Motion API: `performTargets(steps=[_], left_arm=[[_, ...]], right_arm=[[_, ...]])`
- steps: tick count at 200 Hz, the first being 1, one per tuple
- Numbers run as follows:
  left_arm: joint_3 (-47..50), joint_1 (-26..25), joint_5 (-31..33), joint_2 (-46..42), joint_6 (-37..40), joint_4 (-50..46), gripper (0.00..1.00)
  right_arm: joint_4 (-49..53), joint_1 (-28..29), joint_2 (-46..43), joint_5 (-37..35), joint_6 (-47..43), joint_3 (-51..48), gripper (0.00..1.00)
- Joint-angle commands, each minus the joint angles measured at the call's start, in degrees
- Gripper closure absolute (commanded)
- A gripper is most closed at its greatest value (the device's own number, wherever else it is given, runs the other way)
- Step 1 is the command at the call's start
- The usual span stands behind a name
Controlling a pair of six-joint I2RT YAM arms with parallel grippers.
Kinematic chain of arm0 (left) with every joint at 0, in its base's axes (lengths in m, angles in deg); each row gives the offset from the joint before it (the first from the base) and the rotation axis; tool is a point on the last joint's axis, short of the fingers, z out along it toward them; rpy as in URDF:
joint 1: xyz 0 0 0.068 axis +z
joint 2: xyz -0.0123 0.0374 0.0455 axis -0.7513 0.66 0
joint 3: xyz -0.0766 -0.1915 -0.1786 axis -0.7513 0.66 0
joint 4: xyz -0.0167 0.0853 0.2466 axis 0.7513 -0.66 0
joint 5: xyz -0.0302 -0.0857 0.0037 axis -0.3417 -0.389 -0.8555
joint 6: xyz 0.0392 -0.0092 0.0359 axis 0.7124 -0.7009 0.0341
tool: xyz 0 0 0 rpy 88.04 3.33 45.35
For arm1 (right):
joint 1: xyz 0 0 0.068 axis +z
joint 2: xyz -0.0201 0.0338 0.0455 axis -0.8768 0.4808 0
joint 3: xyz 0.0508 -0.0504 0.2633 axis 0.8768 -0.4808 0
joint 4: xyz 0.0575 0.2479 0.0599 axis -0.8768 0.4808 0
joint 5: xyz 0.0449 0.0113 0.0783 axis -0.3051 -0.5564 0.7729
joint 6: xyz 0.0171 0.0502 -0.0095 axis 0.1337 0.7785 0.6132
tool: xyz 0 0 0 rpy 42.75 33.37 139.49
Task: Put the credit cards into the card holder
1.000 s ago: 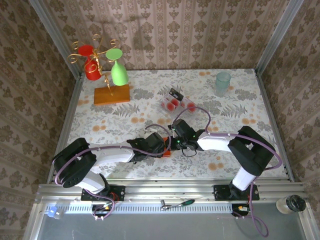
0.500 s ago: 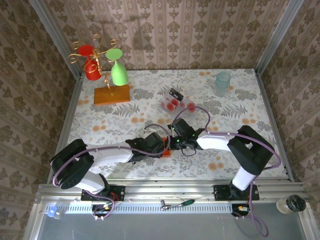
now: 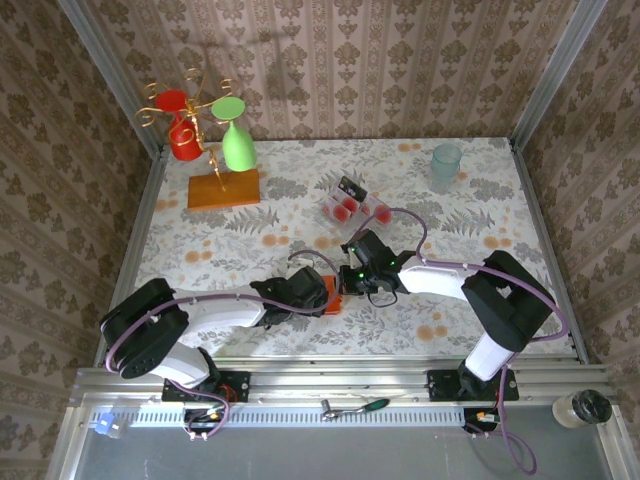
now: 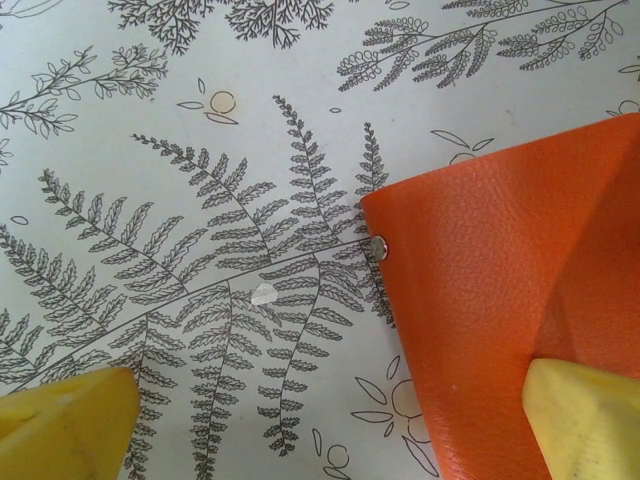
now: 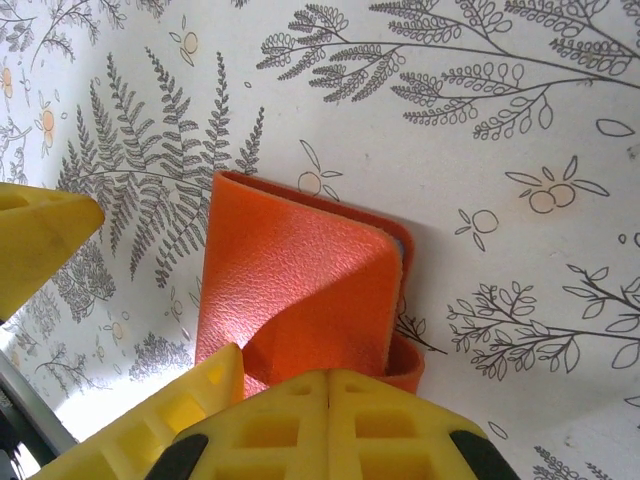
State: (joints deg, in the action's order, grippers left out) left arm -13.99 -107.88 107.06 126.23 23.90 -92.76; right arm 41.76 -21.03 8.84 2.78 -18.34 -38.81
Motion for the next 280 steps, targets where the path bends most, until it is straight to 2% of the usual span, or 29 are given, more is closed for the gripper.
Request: performTargets(steps=[1,176,280], left_arm=[[1.5,-0.2,-0.8,1.3,0.2,-1.6,0.00],[1.4,-0.4,-1.0,1.9,-0.1,-1.3,0.00],[1.4,-0.6,-1.1,2.3,-0.5,-1.2,0.00]], right_arm=[[1.5,-0.1,0.0,1.0,0.5,1.7,1.00],[-1.4,1.7,5.3,1.3,0.9,0.9,1.00],[-10.0,3.5,2.5,-5.9,0.1,-12.0,1.00]])
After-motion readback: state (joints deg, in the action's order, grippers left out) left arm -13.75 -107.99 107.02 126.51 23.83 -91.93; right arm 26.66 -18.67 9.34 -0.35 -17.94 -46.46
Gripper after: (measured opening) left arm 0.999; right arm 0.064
